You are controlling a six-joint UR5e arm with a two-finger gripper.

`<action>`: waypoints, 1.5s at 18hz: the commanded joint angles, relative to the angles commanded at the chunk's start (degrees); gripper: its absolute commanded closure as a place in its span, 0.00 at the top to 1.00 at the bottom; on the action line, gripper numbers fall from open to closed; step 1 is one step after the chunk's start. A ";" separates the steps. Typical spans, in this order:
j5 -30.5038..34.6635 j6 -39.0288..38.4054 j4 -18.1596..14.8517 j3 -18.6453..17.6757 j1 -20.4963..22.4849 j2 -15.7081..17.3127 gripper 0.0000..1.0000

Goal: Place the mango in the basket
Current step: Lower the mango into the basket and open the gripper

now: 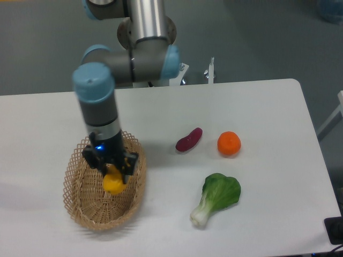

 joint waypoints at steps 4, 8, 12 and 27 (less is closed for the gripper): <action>-0.17 0.00 0.00 0.36 -1.68 -1.15 0.44; -0.17 -0.26 0.00 0.18 -2.64 -2.73 0.45; -0.26 -0.35 0.00 0.00 -3.43 -3.26 0.47; 1.05 -0.70 -0.26 2.45 -2.65 -1.24 1.00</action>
